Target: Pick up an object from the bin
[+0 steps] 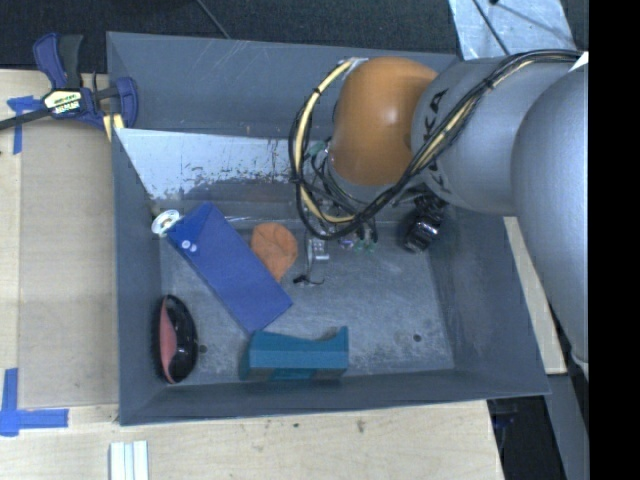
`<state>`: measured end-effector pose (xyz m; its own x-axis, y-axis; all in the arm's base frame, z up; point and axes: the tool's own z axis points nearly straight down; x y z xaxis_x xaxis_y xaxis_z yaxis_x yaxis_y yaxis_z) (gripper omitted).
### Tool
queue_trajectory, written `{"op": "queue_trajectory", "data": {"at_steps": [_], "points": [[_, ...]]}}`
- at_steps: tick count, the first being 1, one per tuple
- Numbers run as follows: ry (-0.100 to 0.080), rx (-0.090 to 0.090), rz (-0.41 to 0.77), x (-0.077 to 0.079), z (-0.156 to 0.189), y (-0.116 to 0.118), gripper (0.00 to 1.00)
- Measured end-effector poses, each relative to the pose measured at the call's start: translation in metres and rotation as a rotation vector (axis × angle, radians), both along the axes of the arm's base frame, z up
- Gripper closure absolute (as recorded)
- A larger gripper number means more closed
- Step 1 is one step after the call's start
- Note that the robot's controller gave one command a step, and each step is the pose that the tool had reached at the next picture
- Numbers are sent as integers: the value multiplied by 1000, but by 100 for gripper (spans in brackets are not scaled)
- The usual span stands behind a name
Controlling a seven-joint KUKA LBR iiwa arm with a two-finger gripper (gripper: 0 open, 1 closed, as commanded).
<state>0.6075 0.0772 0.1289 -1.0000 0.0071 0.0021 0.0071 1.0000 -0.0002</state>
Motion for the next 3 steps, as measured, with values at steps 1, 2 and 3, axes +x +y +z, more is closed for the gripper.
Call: {"op": "queue_trajectory", "data": {"at_steps": [1,2,3], "points": [[-7,1,95,2,11,20,0],[-5,0,243,7,-34,21,100],[-5,0,243,7,-34,21,100]]}}
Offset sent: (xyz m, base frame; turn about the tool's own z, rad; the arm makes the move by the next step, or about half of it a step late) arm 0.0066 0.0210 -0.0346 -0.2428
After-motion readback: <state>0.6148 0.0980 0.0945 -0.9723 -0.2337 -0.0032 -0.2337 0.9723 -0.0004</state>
